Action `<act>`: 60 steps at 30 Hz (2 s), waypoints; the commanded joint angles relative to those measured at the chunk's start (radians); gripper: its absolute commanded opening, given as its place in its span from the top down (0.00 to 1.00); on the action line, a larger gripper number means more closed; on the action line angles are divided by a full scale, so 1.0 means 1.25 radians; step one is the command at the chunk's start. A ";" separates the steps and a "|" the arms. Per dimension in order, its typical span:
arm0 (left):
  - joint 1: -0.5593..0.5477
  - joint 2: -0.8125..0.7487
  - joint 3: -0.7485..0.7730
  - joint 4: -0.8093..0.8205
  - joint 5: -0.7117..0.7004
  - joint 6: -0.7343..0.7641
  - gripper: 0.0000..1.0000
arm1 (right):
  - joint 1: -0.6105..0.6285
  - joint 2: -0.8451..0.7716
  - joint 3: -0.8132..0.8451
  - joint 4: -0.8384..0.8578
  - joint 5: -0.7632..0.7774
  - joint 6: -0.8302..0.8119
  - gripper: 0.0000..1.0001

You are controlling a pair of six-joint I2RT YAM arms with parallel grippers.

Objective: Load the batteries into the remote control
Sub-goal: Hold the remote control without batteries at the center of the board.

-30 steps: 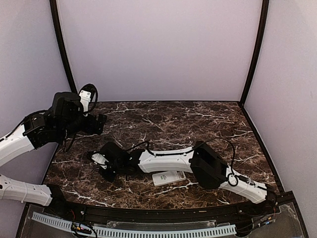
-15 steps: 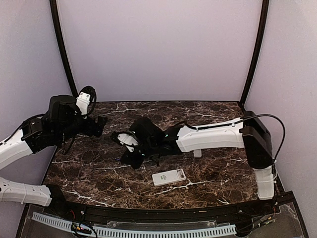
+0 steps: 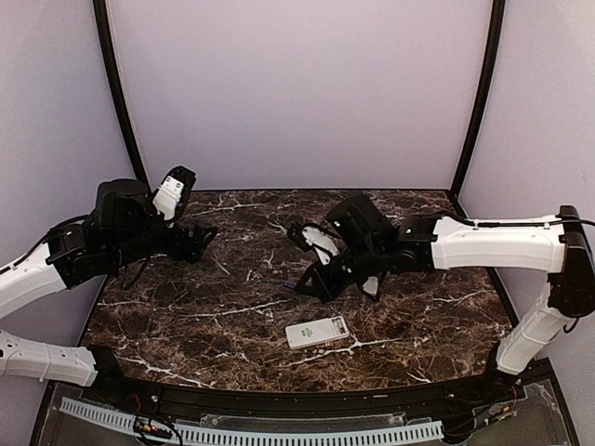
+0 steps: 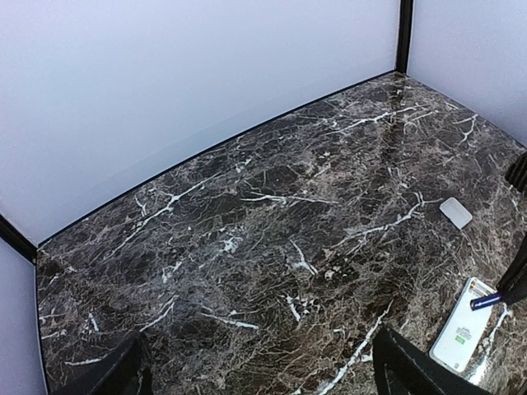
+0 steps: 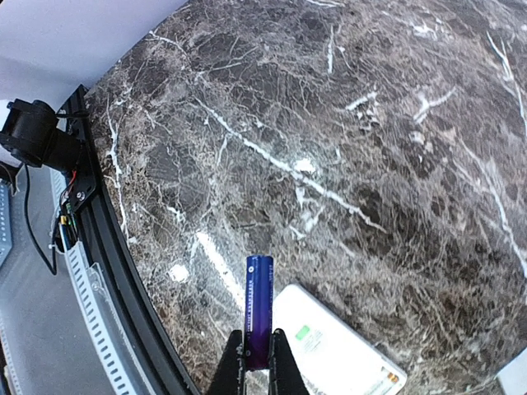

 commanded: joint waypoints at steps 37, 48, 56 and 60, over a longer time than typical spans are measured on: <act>-0.285 0.520 -0.144 0.372 0.286 -0.007 0.01 | -0.017 -0.162 -0.305 -0.063 0.105 0.623 1.00; -0.261 0.625 -0.088 0.372 0.258 0.054 0.03 | -0.004 -0.136 -0.297 -0.047 0.100 0.591 1.00; -0.254 0.641 -0.090 0.385 0.294 0.059 0.07 | -0.004 -0.071 -0.282 -0.031 0.113 0.574 1.00; -0.254 0.655 -0.091 0.390 0.307 0.051 0.10 | -0.003 -0.045 -0.273 -0.011 0.111 0.568 1.00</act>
